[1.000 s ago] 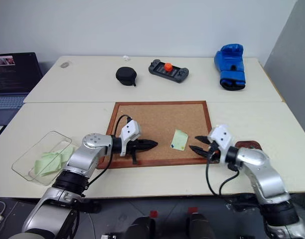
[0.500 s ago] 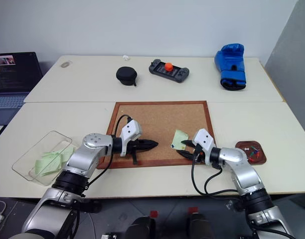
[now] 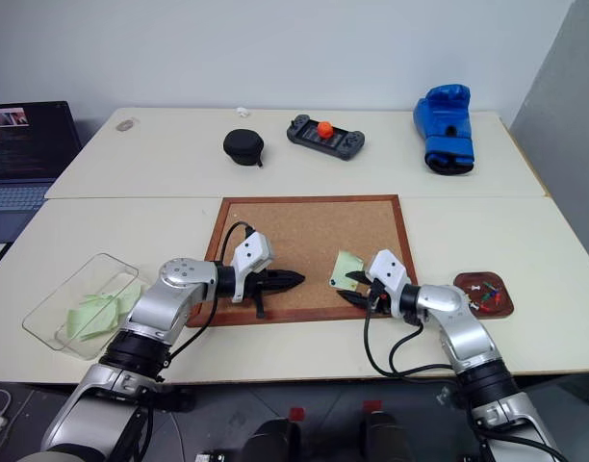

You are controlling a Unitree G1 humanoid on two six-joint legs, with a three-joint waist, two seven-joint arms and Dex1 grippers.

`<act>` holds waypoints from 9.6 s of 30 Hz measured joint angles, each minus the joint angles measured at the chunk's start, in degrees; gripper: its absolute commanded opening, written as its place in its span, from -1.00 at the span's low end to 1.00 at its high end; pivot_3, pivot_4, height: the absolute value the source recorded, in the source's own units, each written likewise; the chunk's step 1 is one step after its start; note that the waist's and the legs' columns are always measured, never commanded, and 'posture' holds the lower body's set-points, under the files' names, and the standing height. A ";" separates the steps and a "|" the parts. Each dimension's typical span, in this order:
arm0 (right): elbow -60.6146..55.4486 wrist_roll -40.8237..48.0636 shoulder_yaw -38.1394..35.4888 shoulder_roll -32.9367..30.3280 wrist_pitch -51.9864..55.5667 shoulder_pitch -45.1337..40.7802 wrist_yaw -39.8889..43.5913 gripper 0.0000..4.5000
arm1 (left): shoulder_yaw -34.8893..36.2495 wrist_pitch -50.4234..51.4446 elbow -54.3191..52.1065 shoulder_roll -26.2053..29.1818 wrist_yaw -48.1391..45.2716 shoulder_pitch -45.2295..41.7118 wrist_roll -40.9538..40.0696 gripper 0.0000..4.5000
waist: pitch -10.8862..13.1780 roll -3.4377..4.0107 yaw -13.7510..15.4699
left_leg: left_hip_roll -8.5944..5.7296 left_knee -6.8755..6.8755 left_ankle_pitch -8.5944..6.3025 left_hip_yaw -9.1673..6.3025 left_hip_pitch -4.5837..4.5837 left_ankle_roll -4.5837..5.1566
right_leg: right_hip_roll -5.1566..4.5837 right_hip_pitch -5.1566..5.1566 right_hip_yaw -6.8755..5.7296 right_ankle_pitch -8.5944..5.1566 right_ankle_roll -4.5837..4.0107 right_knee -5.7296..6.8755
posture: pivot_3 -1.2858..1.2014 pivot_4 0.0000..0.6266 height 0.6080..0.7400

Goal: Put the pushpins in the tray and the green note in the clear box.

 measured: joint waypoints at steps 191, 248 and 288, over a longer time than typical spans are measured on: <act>-8.95 0.05 0.68 3.69 7.59 -3.49 -3.73 -1.00 | -0.24 -0.83 0.54 -0.05 -2.18 -0.99 1.61 -1.00 | -0.03 0.05 -0.01 | -0.01 -0.03 0.00 -0.27 -0.13 0.01 | -0.01 -0.14 -0.01 0.01 0.01 -0.02 | 0.03 -0.52 1.00; -28.75 10.15 -38.04 -4.78 34.46 22.06 -28.52 0.47 | -0.35 -3.34 3.22 -1.61 -2.14 -1.84 2.35 -1.00 | -0.08 0.15 0.29 | -0.05 -0.04 0.02 0.03 0.01 0.05 | -0.06 0.15 0.02 0.00 0.04 -0.07 | 0.03 -0.52 1.00; -50.51 22.52 -21.24 -9.82 31.12 24.35 -17.87 1.00 | -2.35 -23.48 49.64 -16.69 -8.43 -30.58 8.85 0.69 | 0.13 -0.19 0.01 | -0.22 0.00 0.02 0.01 -0.58 0.05 | 0.09 -0.37 -0.07 0.00 0.04 -0.10 | 0.03 -0.52 1.00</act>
